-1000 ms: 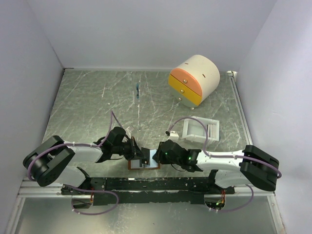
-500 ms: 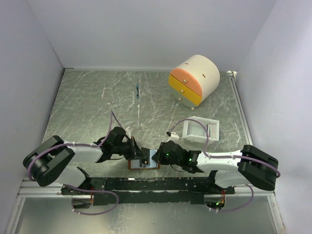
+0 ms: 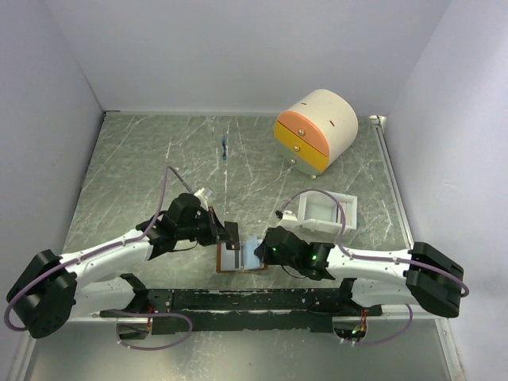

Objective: Put the credit cards into the card holder
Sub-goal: Adjust the credit card.

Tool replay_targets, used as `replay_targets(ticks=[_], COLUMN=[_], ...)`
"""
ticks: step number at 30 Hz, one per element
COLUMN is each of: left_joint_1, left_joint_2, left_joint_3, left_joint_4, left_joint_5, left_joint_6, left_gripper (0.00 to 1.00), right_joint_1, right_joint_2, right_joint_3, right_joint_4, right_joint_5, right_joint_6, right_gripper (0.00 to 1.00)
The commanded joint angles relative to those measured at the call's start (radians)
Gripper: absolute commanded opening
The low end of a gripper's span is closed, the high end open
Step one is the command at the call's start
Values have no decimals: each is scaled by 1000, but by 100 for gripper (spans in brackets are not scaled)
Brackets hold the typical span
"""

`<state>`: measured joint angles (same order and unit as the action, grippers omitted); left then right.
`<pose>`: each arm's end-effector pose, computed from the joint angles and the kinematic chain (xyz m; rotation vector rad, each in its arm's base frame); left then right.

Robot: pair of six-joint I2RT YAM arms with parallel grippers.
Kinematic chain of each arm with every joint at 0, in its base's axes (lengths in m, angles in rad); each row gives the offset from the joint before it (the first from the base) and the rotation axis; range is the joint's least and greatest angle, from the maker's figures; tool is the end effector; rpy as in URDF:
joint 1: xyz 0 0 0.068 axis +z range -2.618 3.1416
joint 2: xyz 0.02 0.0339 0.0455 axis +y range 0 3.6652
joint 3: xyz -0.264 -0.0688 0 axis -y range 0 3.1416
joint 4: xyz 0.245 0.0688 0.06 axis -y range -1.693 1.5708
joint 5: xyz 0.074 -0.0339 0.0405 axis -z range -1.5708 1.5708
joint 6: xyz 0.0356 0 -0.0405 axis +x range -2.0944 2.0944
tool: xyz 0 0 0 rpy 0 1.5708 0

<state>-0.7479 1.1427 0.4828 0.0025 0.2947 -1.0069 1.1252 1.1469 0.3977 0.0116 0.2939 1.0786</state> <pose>0.1589 -0.1615 0.1849 -0.1427 2.5148 -1.1876 0.1005 0.1865 0.1585 0.1013 2.4039 0.7871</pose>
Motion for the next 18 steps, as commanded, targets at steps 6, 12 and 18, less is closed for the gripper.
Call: replay_targets(ticks=[6, 12, 18], left_joint_1=[17, 40, 50], left_joint_2=[-17, -87, -135], left_joint_3=[25, 39, 65], left_joint_4=[-222, -274, -319], left_joint_5=[-148, -191, -214], left_joint_6=[67, 71, 83], left_gripper=[7, 7, 7], right_joint_1=[-1, 4, 4], right_joint_2=[17, 94, 188], right_joint_3=[94, 94, 135], right_joint_4=[25, 118, 181], right_joint_5=[-70, -129, -164], right_joint_6=[-98, -87, -112], right_gripper=[20, 33, 35])
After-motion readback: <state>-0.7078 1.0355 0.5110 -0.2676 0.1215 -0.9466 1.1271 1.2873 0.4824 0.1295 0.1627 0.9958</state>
